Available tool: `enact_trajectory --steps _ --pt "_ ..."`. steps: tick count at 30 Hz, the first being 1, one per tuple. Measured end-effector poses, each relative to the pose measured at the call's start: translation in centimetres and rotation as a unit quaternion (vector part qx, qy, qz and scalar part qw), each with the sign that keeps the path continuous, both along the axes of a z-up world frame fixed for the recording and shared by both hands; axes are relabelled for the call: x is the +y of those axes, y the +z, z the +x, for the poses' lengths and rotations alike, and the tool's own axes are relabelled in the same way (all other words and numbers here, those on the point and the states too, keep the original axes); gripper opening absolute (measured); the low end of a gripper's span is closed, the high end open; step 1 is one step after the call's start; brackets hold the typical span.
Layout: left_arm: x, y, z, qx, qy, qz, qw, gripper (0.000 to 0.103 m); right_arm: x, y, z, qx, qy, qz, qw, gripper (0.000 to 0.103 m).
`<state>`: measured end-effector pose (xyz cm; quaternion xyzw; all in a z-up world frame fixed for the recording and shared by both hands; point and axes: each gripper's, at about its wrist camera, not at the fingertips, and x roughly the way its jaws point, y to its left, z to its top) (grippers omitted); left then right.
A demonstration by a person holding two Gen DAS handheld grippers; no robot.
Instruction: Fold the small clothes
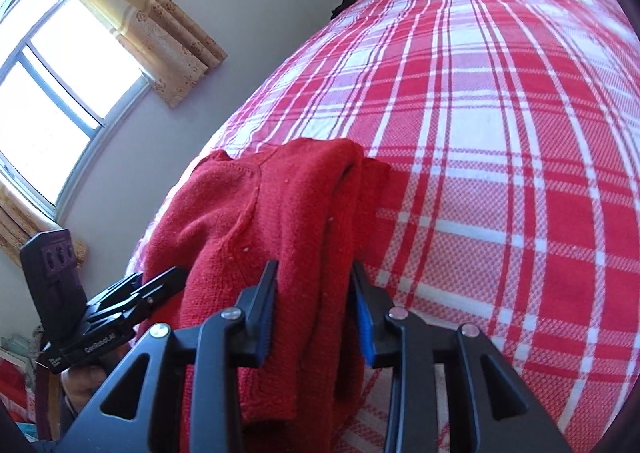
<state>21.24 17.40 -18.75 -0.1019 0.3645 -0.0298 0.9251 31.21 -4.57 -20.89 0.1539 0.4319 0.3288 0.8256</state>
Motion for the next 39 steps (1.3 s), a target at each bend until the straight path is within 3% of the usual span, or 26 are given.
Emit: enact_trajectory --steps 7,9,13,17,21,23,31,39 --pt "-0.5 1.8 -2.5 -0.004 0.029 0.050 0.9983 0.057 -2.3 1.6 -1.3 -0.017 -0.032 -0.019 0.999 0.056" --pt "-0.8 2.9 -3.9 -0.012 0.037 0.063 0.9973 0.057 -3.2 2.6 -2.4 -0.024 -0.045 -0.026 0.998 0.057" --pt "-1.5 5.2 -6.5 -0.038 0.041 0.073 0.9958 0.058 -3.9 5.7 -6.3 -0.074 -0.062 -0.052 0.994 0.076" --pt "-2.4 8.4 -9.1 -0.071 0.047 0.078 0.9933 0.058 -3.9 8.9 -10.7 -0.133 -0.069 -0.076 0.986 0.086" --pt "-3.2 11.3 -11.7 -0.113 0.054 0.081 0.9888 0.080 -3.9 12.4 -14.3 -0.197 -0.088 -0.097 0.972 0.097" --pt "-3.2 12.5 -12.8 -0.135 0.054 0.074 0.9867 0.080 -4.1 14.3 -16.3 -0.233 -0.103 -0.099 0.962 0.102" --pt "-3.4 15.0 -14.9 -0.172 0.065 0.078 0.9799 0.081 -3.1 17.4 -19.5 -0.285 -0.107 -0.112 0.946 0.103" --pt "-2.7 16.0 -15.8 -0.189 0.078 0.051 0.9775 0.081 -3.0 18.8 -22.0 -0.298 -0.110 -0.125 0.940 0.103"
